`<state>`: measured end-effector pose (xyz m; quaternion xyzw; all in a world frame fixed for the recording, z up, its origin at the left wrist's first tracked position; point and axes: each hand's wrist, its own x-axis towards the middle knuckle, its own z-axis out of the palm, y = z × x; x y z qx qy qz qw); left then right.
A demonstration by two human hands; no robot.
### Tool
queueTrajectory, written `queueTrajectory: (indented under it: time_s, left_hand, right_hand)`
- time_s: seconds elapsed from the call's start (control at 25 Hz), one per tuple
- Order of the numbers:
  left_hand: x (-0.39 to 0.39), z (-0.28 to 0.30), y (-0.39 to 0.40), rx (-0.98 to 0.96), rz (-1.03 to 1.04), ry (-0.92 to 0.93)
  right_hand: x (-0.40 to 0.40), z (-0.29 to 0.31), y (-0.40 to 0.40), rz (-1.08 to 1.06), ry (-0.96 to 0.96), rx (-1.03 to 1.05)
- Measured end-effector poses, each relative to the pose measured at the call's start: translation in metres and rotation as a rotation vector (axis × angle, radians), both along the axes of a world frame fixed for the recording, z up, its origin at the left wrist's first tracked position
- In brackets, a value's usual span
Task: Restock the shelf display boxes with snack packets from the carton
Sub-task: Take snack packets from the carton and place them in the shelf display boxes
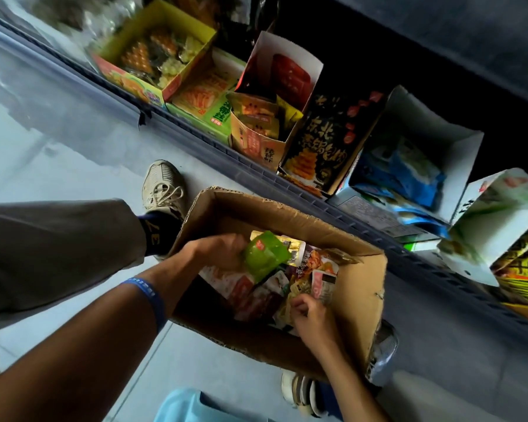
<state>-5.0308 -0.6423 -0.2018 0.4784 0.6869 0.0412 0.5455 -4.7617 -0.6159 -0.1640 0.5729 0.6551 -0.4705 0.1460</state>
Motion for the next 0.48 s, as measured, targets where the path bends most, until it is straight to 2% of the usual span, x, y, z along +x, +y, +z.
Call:
queueTrajectory:
  time_s: [0.12,0.16,0.28,0.36,0.48]
  left_hand:
    - [0.0,0.043,0.015,0.061,0.118,-0.085]
    - [0.003,0.058,0.014,0.09,0.203,-0.18]
    - [0.022,0.076,0.003,0.12,0.488,-0.479]
    - [0.039,0.092,-0.004,0.135,0.579,-0.563]
    - [0.056,0.119,-0.008,0.21,0.675,-0.662]
  right_hand:
    - [-0.017,0.018,0.001,-0.452,0.216,-0.237]
    - [-0.021,0.025,0.001,-0.587,0.291,-0.331]
    - [-0.029,0.042,0.004,-0.766,0.51,-0.569]
    - [-0.036,0.056,0.003,-0.75,0.612,-0.516]
    - [-0.041,0.08,0.01,-0.669,0.693,-0.276]
